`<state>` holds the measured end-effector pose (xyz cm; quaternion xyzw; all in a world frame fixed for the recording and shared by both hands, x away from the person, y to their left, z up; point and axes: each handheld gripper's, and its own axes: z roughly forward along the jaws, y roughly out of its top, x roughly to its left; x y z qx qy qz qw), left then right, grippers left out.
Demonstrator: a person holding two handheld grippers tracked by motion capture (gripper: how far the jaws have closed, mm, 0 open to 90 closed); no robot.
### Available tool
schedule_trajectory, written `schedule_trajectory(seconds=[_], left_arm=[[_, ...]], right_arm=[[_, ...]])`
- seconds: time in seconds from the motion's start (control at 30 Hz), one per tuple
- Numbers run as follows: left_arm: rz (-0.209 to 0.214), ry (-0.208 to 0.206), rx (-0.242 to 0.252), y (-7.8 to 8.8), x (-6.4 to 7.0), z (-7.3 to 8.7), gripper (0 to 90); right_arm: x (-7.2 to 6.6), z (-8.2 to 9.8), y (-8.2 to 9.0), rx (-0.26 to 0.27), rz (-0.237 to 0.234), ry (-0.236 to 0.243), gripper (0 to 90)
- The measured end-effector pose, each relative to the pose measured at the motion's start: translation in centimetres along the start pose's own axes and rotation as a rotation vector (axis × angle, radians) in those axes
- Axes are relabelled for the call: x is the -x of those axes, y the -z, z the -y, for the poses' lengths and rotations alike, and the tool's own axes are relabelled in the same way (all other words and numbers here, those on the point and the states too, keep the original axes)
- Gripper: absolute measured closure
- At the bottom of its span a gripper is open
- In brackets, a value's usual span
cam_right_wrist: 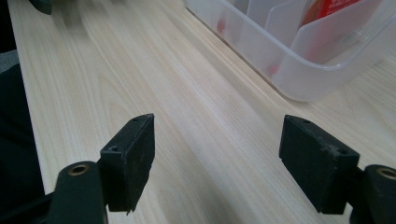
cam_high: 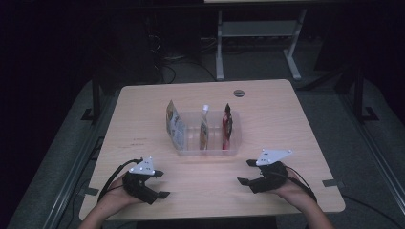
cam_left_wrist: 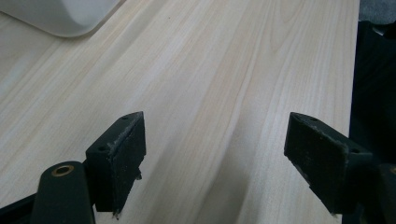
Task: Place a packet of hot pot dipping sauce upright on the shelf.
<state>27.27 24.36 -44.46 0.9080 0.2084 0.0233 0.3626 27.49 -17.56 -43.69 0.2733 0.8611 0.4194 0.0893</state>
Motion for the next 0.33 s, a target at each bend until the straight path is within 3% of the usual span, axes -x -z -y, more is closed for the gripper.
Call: schedule_trajectory(seconds=[0.33], left_arm=[[-0.004,-0.014,0.000,-0.25,0.02,0.03,19.1]], right_arm=[[0.01,0.05,-0.09,0.005,0.007,0.001,24.7]])
